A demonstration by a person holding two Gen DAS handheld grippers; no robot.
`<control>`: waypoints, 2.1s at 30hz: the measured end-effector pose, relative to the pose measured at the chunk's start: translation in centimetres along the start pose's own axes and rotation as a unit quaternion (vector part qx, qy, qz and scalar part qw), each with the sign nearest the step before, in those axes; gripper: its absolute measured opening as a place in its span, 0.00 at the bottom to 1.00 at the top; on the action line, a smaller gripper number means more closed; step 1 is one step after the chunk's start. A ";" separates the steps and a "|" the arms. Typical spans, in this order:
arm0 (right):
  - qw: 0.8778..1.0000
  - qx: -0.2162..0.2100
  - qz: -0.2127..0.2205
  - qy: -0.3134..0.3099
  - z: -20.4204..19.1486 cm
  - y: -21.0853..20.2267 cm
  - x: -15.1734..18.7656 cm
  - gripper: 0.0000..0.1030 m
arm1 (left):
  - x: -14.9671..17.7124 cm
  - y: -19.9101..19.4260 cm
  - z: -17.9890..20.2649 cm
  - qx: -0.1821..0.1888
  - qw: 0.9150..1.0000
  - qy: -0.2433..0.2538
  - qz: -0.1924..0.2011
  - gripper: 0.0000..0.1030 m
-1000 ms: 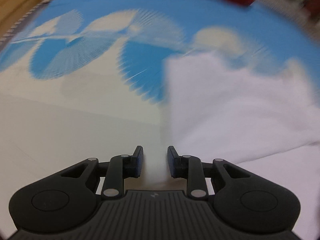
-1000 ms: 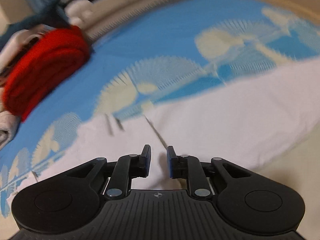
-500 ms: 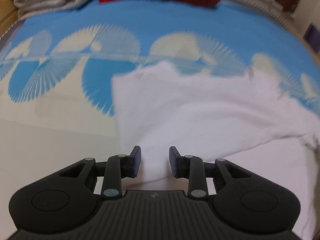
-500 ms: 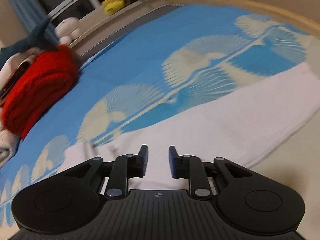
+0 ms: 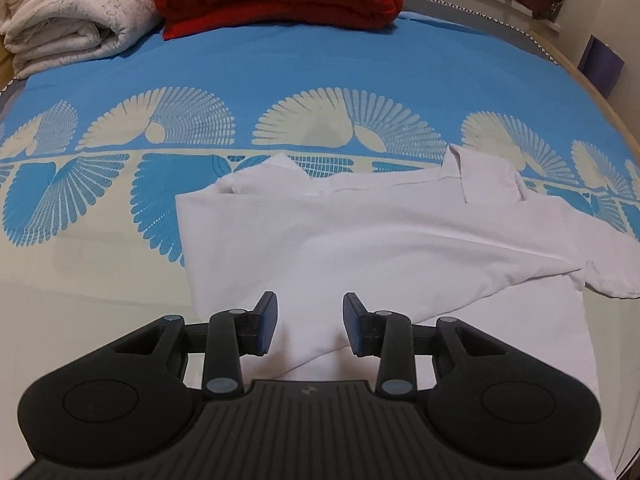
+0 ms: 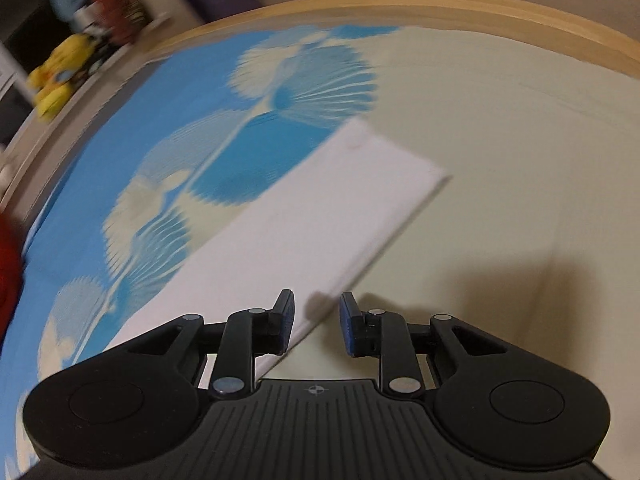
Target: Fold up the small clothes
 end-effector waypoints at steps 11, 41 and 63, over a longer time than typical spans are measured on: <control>0.999 0.011 0.018 0.042 2.6 2.0 -1.1 0.25 | 0.0 0.8 0.0 -0.005 1.000 -0.001 -0.006 0.39; 0.961 0.011 0.213 -0.174 -15.5 -4.7 -2.4 0.05 | 0.4 -1.5 -8.7 -0.029 0.998 -0.055 0.005 0.39; 0.717 -0.278 -0.079 -0.635 -35.2 -18.0 32.4 0.39 | -0.1 -2.6 -13.2 0.046 0.985 -0.167 0.012 0.34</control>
Point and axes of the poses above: each gripper's, at about its wrist camera, not at the fingertips, and y roughly the way its jaws point, z to its right, x to its underside, the point moved 8 cm from there along y, roughly the way its jaws point, and after that the axes turned 6 degrees about -y, right-handed, at the moved point
